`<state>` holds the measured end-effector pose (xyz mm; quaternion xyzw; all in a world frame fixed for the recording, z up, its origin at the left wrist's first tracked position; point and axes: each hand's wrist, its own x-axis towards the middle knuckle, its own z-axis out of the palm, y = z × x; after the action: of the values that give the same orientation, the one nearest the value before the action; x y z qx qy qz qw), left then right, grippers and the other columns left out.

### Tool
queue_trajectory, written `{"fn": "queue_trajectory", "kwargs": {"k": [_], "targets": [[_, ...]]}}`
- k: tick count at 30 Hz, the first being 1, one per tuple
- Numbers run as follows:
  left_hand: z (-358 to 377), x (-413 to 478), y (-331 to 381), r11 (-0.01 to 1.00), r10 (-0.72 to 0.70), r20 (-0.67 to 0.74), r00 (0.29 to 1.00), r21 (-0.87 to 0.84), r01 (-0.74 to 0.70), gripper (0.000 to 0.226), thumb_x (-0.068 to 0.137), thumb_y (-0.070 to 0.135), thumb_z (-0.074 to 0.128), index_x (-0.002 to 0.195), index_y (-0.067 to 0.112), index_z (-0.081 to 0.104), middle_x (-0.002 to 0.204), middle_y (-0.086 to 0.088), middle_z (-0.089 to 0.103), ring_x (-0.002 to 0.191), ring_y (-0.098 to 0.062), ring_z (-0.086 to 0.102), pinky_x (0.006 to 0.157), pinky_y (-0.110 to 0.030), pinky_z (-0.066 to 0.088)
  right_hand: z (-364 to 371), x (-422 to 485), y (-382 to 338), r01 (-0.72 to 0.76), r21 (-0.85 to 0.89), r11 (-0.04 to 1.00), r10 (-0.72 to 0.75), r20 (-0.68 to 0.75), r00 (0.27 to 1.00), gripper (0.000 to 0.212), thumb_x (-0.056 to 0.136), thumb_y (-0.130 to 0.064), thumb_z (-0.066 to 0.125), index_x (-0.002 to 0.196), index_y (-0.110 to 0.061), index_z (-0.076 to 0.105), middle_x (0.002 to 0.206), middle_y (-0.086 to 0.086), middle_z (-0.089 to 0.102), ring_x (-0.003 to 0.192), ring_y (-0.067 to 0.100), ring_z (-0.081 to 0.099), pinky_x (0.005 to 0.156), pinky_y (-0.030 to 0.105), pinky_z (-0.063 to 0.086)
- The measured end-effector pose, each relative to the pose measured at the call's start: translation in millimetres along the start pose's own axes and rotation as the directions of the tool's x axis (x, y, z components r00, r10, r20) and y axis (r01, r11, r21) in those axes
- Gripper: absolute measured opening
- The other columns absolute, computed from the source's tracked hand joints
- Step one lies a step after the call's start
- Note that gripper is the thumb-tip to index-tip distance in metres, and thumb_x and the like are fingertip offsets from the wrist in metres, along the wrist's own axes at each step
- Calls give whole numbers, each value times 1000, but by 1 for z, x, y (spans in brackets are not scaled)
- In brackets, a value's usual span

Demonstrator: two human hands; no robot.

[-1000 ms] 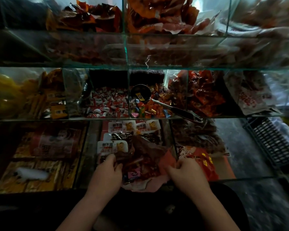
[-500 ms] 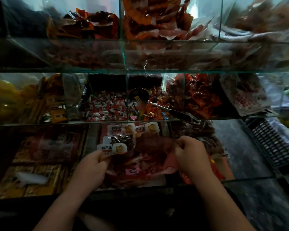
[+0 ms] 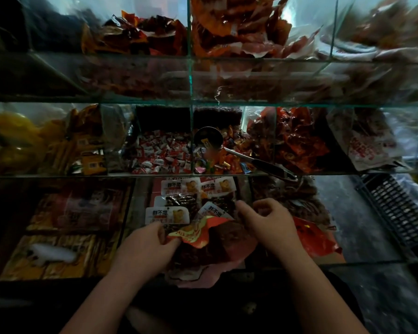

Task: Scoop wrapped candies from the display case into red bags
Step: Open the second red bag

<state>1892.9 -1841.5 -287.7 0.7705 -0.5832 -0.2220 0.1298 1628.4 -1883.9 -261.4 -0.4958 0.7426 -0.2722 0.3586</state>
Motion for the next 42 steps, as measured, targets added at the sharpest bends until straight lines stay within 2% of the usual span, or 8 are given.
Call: {"fn": "queue_trajectory", "kwargs": {"k": [3,7,15,22,26,34,40,42], "targets": [[-5,0,14,992,86,-44,995,-92,-89,52,74,70,69,65,24,47,57,5,56,53,-6,53,47,-28,35,3,13,3,-159,498,853,225,-76,971,86,61,-75,79,123,-17,62,110,4,71,92,21,72,69,37,61],[-9,6,39,949,165,-41,985,-266,-170,47,82,61,71,63,24,49,68,16,60,60,-5,56,50,-29,38,-7,34,0,17,762,647,226,-214,950,66,79,-43,85,134,-31,50,108,6,73,71,12,72,55,25,56],[-18,28,78,851,180,-92,979,-484,-202,37,92,41,72,66,21,55,58,9,56,48,-3,50,50,-28,40,-6,59,-53,335,647,685,28,-482,876,29,87,-29,79,101,-30,54,55,-11,62,45,-2,55,47,13,47],[-12,33,82,831,185,-98,978,-515,-209,37,93,37,71,67,19,52,55,12,52,46,-1,46,44,-17,36,-20,67,-20,178,190,966,-38,-574,818,70,78,-60,76,135,-30,47,91,-13,62,84,7,63,72,29,51],[-5,33,91,811,213,-66,975,-544,-214,36,94,35,71,67,18,53,55,9,53,48,-3,48,49,-25,40,-25,65,-7,109,48,993,-57,-607,792,63,77,-68,66,125,-27,61,81,-21,57,74,-1,60,61,23,46],[0,30,109,761,247,-43,968,-610,-221,36,94,32,71,70,11,55,69,-17,62,65,-35,63,58,-44,52,-15,66,-19,248,536,807,-95,-296,950,23,85,-40,80,104,-38,68,67,2,73,55,12,69,52,30,57],[-1,23,93,785,200,-35,979,-592,-182,38,92,34,72,64,20,51,56,4,51,50,-7,49,53,-34,43,-32,67,-23,356,384,852,-32,-641,767,34,83,-48,76,106,-38,53,63,-17,67,54,-3,63,49,11,49],[-2,23,82,802,173,-54,983,-571,-173,34,90,40,73,67,21,55,62,-1,58,52,-10,53,54,-37,45,-37,60,-3,228,278,933,-8,-618,786,48,77,-63,73,112,-39,52,71,-11,69,65,1,67,57,26,58]]}}
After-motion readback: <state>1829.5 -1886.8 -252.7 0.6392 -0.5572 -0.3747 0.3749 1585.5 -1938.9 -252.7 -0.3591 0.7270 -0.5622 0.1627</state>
